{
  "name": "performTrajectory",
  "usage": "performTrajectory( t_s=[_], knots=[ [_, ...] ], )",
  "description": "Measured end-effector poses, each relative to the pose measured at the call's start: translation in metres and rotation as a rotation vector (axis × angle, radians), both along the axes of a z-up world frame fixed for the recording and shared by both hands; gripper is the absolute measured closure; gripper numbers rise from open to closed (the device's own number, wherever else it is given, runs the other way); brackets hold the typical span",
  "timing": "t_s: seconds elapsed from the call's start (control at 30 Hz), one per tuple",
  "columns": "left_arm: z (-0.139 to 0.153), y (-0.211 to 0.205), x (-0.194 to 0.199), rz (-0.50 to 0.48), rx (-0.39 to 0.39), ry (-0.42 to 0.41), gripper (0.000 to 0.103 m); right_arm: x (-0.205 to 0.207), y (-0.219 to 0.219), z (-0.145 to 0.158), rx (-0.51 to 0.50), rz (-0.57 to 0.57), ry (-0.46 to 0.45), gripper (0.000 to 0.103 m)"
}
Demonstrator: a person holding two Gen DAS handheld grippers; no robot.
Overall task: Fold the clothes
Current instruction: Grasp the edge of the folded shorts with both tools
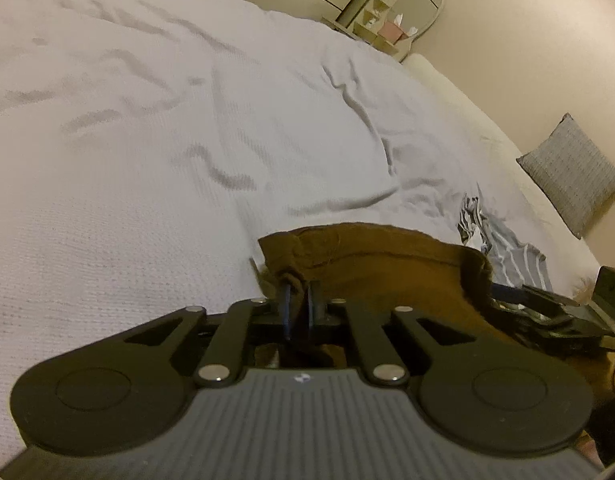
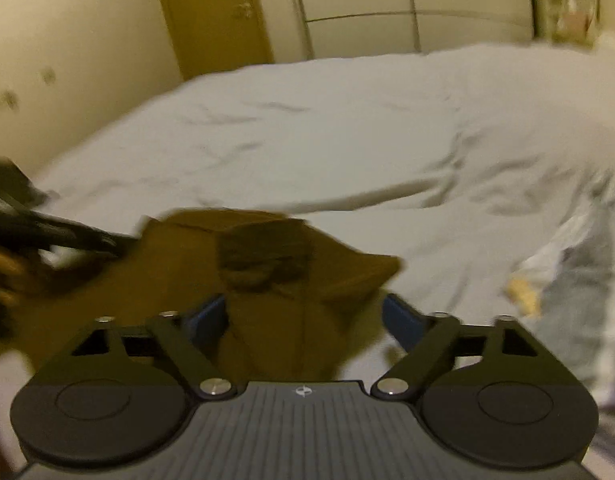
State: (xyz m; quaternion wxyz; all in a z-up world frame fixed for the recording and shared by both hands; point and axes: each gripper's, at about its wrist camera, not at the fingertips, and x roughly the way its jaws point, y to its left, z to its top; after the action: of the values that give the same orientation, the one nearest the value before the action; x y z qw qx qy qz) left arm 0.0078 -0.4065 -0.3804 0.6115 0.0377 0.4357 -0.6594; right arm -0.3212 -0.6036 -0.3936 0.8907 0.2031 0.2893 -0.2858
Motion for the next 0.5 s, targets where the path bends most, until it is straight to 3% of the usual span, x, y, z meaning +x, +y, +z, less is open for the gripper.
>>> performTrajectory(
  t_s=[0.1,0.27,0.4,0.43,0.5],
  knots=[
    [-0.002,0.002,0.003,0.003,0.009,0.008,0.092,-0.029,-0.032,-0.01,0.165,-0.187,-0.141,0.042],
    [-0.01,-0.001,0.012,-0.018,0.032,0.064,0.081,-0.033,-0.042,-0.023,0.344,-0.09,-0.242,0.043],
    [-0.017,-0.01,0.017,-0.014,0.049,0.141,0.08,-0.033,-0.051,-0.039,0.473,-0.135,-0.299,0.047],
    [-0.017,-0.011,0.017,-0.017,0.048,0.152,0.085,-0.038,-0.052,-0.039,0.501,-0.149,-0.335,0.066],
    [-0.015,-0.01,0.014,-0.03,0.03,0.144,0.099,-0.044,-0.054,-0.04,0.54,-0.159,-0.394,0.094]
  ],
)
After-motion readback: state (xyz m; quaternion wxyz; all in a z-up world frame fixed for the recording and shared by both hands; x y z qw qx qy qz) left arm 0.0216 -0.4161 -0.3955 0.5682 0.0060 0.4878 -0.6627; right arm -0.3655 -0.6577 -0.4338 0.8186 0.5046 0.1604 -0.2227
